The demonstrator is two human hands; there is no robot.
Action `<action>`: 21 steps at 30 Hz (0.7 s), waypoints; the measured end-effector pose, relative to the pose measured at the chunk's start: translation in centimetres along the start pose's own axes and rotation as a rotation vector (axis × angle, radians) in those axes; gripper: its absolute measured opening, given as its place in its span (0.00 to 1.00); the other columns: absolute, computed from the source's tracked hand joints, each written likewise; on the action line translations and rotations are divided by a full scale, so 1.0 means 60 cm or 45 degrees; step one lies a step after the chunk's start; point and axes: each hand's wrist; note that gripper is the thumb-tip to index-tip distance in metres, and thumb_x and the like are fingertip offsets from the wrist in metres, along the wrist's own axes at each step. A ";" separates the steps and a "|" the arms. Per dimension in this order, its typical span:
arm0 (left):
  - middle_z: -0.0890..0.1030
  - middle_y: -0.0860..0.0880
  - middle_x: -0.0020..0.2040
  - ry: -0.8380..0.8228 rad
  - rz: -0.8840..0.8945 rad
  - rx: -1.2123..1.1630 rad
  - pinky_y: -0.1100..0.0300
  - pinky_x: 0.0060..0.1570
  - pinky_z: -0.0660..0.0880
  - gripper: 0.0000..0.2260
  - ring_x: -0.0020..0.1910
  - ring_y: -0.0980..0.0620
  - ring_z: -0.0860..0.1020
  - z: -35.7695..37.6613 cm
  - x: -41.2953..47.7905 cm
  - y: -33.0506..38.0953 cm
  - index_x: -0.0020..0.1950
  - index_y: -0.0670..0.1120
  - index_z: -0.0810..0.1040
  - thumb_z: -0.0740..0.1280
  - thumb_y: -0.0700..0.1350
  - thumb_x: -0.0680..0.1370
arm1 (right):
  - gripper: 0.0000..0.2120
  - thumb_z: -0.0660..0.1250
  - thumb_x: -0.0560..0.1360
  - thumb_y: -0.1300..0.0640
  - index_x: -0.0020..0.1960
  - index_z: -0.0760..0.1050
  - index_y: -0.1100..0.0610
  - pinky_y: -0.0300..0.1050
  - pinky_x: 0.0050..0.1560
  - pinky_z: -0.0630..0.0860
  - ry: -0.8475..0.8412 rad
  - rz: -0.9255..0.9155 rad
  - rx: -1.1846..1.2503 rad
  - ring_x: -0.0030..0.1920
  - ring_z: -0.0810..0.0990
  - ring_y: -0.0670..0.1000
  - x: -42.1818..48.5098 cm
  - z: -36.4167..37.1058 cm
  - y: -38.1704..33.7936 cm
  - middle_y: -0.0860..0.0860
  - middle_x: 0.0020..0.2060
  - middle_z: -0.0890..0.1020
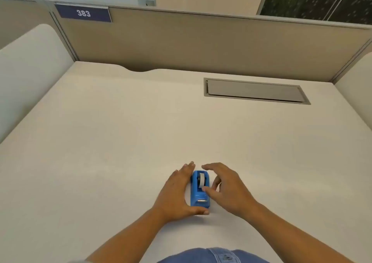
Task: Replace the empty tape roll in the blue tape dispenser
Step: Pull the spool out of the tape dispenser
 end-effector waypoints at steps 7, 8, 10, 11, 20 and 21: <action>0.59 0.59 0.77 0.046 0.066 0.097 0.56 0.78 0.50 0.48 0.75 0.64 0.51 0.006 0.004 -0.010 0.76 0.57 0.52 0.66 0.74 0.63 | 0.24 0.72 0.71 0.52 0.65 0.71 0.42 0.25 0.49 0.66 -0.209 -0.046 -0.217 0.46 0.73 0.35 0.024 0.004 0.003 0.38 0.59 0.76; 0.59 0.59 0.77 0.056 0.072 0.110 0.57 0.78 0.49 0.48 0.74 0.65 0.50 0.006 0.005 -0.012 0.76 0.57 0.51 0.66 0.74 0.63 | 0.23 0.72 0.71 0.52 0.65 0.71 0.42 0.25 0.49 0.65 -0.220 -0.055 -0.233 0.47 0.73 0.36 0.026 0.005 0.005 0.38 0.59 0.76; 0.59 0.59 0.77 0.052 0.076 0.106 0.59 0.77 0.47 0.47 0.74 0.65 0.50 0.006 0.005 -0.013 0.76 0.57 0.52 0.66 0.74 0.64 | 0.21 0.72 0.72 0.52 0.63 0.73 0.43 0.24 0.48 0.65 -0.203 -0.065 -0.253 0.45 0.72 0.35 0.032 0.008 0.007 0.39 0.57 0.77; 0.60 0.59 0.77 0.053 0.075 0.107 0.59 0.77 0.47 0.47 0.74 0.65 0.50 0.007 0.005 -0.013 0.76 0.58 0.52 0.66 0.74 0.64 | 0.20 0.72 0.72 0.52 0.63 0.74 0.43 0.25 0.47 0.66 -0.200 -0.072 -0.260 0.44 0.72 0.35 0.035 0.009 0.007 0.39 0.56 0.78; 0.62 0.60 0.75 0.078 0.071 0.094 0.60 0.77 0.48 0.44 0.76 0.64 0.52 0.008 0.005 -0.015 0.75 0.59 0.54 0.66 0.72 0.65 | 0.17 0.71 0.68 0.50 0.55 0.75 0.41 0.50 0.46 0.80 -0.219 -0.078 -0.304 0.42 0.75 0.41 0.054 0.007 0.010 0.38 0.46 0.78; 0.62 0.60 0.75 0.080 0.070 0.094 0.59 0.77 0.49 0.43 0.76 0.63 0.53 0.009 0.006 -0.015 0.75 0.59 0.54 0.66 0.72 0.65 | 0.17 0.71 0.67 0.51 0.55 0.75 0.41 0.50 0.45 0.80 -0.223 -0.084 -0.306 0.41 0.75 0.41 0.055 0.005 0.009 0.38 0.45 0.78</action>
Point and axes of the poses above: each hand's wrist, its own x-axis towards the middle knuckle, its own z-axis out of the palm, y = z × x
